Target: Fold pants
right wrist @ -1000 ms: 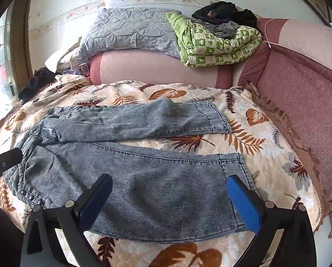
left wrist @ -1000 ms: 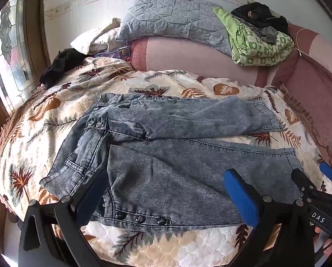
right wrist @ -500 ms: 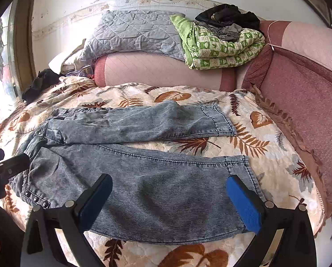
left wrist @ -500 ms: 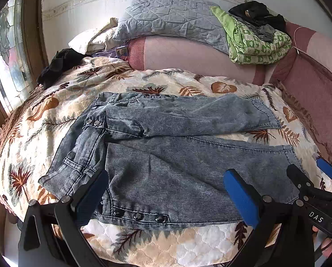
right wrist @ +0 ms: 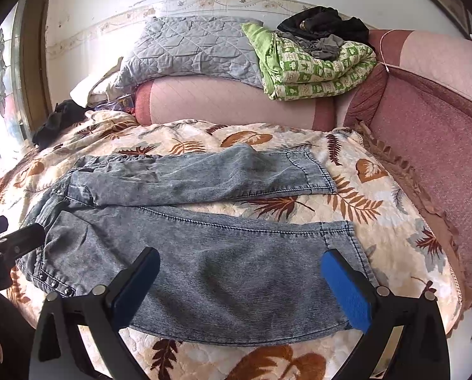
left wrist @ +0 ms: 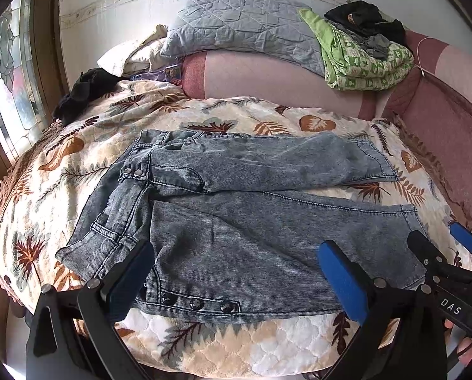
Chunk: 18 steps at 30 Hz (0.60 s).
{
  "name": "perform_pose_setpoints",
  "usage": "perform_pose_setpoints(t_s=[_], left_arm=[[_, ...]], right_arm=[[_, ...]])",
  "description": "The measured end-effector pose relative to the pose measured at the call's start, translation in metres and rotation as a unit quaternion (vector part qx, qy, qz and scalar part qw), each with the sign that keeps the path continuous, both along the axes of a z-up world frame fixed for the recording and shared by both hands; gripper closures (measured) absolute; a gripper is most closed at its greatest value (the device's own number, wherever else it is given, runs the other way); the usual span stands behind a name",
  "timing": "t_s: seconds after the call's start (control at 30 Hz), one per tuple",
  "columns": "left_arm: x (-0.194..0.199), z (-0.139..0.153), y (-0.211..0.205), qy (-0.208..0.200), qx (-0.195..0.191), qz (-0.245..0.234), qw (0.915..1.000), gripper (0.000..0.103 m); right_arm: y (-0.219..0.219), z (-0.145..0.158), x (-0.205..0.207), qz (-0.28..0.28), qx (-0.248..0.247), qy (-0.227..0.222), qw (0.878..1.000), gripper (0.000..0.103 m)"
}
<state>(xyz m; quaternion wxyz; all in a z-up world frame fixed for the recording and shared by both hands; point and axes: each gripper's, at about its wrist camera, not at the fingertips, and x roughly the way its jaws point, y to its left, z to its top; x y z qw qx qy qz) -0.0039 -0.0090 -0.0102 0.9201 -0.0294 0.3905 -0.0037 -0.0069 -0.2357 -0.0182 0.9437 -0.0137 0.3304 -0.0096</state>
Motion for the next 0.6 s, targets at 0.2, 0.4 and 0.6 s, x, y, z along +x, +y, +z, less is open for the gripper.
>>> perform_pose_setpoints(t_s=[0.2, 0.4, 0.6], left_arm=[[0.0003, 0.0002, 0.0, 0.002, 0.0, 0.001, 1.0, 0.0], [0.0015, -0.0018, 0.0022, 0.005, -0.001, 0.003, 1.0, 0.0], [0.0013, -0.0039, 0.0031, 0.007, -0.003, 0.002, 1.0, 0.0]], right_arm=[[0.0001, 0.0004, 0.0002, -0.001, -0.002, 0.001, 1.0, 0.0], [0.002, -0.0011, 0.0013, 0.0, -0.001, 0.004, 1.0, 0.0], [0.0038, -0.0025, 0.0015, 0.001, -0.002, 0.004, 1.0, 0.0]])
